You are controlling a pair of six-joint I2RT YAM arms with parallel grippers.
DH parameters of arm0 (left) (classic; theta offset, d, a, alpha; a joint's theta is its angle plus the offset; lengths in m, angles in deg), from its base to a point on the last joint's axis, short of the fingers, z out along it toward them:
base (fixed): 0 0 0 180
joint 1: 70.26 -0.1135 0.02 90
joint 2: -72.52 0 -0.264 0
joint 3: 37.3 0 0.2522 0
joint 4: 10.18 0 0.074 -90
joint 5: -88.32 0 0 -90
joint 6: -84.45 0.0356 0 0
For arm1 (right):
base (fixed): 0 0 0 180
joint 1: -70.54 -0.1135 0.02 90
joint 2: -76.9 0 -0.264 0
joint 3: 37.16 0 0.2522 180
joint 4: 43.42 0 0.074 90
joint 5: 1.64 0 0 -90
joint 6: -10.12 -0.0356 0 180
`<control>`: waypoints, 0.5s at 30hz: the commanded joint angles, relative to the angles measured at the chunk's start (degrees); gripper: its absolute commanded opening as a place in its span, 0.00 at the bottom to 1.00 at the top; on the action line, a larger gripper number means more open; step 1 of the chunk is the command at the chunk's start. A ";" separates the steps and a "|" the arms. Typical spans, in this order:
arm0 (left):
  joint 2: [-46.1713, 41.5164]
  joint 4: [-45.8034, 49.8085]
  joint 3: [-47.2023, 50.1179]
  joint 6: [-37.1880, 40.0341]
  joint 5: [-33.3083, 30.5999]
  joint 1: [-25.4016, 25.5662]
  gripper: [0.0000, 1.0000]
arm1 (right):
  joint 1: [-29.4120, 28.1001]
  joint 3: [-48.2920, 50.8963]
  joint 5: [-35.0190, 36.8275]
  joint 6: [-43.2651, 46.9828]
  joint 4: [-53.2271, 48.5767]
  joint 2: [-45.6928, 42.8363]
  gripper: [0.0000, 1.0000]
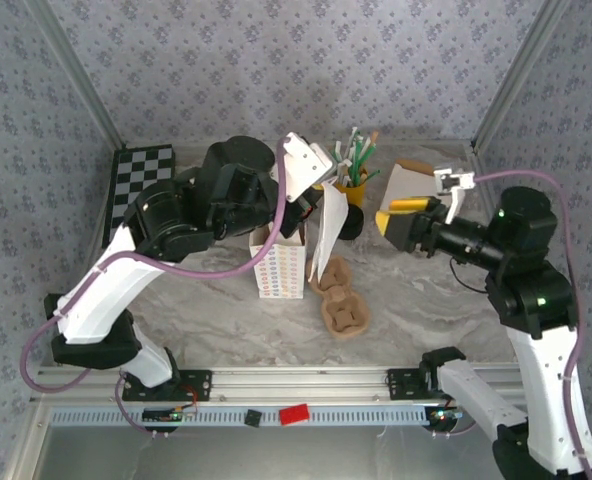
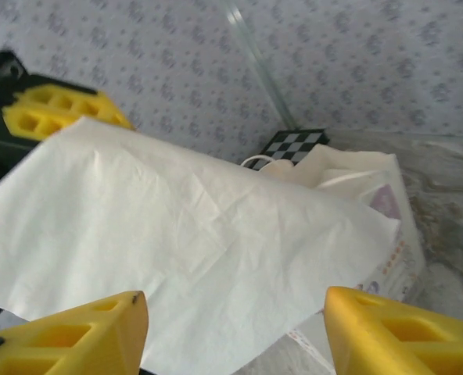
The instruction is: Pack the takeout coffee
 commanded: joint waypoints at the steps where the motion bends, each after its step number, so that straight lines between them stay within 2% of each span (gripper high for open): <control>1: -0.35 2.61 -1.32 0.92 4.64 -0.46 0.00 | -5.16 1.37 1.10 11.75 5.67 0.64 0.67; 4: -0.22 4.23 -2.62 0.19 6.03 -0.54 0.00 | -10.30 1.25 6.78 19.86 4.06 3.10 0.74; 8: 0.90 6.23 -4.69 -0.09 6.84 -0.52 0.00 | -16.53 0.25 9.41 31.62 2.81 6.26 0.82; 12: 3.44 9.94 -9.54 -1.50 6.94 -0.62 0.00 | -19.32 0.14 10.60 40.68 -0.10 7.95 0.91; 15: 5.08 12.93 -13.32 -2.69 7.04 -0.62 0.00 | -21.50 -0.06 15.15 44.94 -1.94 8.42 0.96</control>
